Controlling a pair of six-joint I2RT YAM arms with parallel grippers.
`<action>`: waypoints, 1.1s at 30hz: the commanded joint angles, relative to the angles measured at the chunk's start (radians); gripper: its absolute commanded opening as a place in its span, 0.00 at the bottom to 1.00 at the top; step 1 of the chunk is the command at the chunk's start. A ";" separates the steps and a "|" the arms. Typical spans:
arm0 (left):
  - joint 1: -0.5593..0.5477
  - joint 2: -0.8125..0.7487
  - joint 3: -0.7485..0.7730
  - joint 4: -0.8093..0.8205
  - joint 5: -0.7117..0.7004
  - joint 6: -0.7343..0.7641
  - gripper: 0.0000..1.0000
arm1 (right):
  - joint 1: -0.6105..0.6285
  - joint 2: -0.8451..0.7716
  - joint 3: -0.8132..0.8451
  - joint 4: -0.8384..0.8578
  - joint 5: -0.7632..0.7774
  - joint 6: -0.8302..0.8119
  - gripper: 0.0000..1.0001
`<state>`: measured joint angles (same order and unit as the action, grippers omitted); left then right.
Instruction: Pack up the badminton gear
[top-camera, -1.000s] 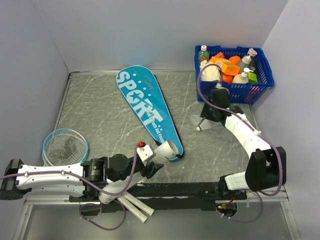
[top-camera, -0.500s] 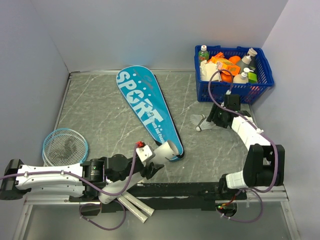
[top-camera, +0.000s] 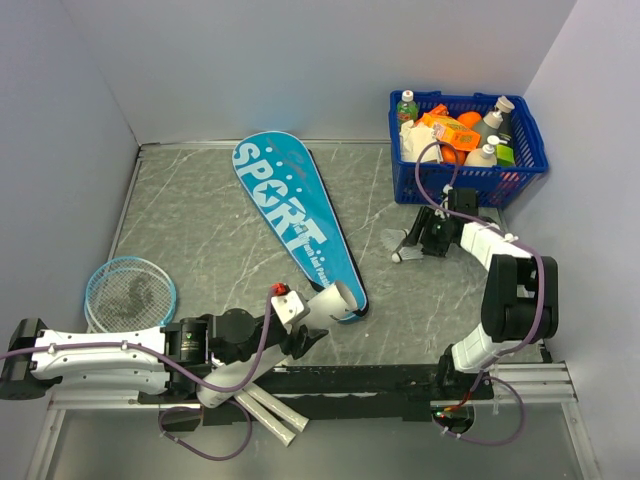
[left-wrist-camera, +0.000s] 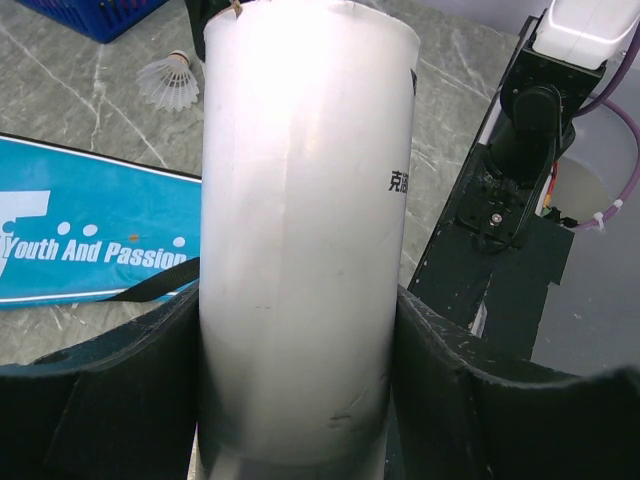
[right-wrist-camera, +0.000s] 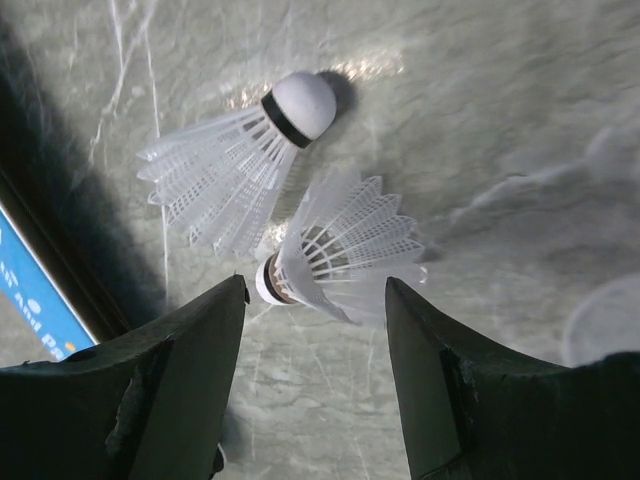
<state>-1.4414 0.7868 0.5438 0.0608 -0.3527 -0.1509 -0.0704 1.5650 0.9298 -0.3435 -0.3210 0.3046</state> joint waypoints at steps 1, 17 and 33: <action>-0.007 -0.017 -0.021 0.079 0.011 -0.013 0.01 | -0.002 0.024 0.029 0.054 -0.101 -0.019 0.64; -0.008 -0.032 -0.033 0.089 0.008 -0.015 0.01 | -0.002 -0.052 -0.062 0.066 -0.170 0.016 0.00; -0.010 0.114 0.079 0.103 0.009 0.178 0.01 | 0.139 -0.595 -0.068 -0.169 -0.020 0.004 0.00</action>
<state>-1.4464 0.8650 0.5568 0.0814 -0.3458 -0.1135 0.0418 1.0405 0.8101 -0.4168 -0.3790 0.3233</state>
